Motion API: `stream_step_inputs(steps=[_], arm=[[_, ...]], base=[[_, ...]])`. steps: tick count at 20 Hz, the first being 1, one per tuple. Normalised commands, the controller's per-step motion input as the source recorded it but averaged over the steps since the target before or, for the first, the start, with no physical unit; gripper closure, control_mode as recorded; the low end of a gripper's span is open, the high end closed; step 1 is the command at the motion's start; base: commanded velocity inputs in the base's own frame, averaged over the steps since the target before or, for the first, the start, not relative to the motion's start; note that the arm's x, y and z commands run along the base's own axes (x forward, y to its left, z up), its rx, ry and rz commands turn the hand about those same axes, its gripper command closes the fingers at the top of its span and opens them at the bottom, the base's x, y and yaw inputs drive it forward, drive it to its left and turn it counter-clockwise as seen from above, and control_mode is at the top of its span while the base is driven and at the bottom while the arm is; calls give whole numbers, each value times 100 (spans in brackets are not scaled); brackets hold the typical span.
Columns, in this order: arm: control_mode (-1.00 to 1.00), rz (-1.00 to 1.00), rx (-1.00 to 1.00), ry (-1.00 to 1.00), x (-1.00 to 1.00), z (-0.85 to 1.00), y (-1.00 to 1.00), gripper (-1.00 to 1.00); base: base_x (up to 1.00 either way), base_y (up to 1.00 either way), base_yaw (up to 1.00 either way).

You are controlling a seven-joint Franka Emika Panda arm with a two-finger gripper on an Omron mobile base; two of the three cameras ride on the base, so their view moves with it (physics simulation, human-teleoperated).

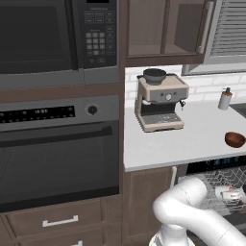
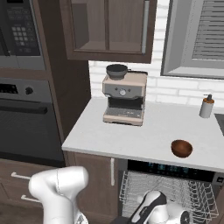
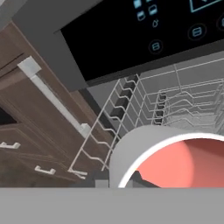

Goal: Pick up the cup and bowl from the counter, place them in the dishwasher, and close the dishwasher door.

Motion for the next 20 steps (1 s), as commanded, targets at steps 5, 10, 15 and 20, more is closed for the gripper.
stream_step_inputs(steps=[5, 10, 15, 20], arm=[[-100, 4, 0, -2, 28, -32, 0, 100], [-100, 4, 0, -5, 28, -25, 0, 100], [-100, 6, 3, -1, 2, 9, -14, 100], [-100, 9, 14, -15, 3, 17, -1, 100]], base=[[0, 0, 0], [0, 0, 0], [0, 0, 0], [0, 0, 0]])
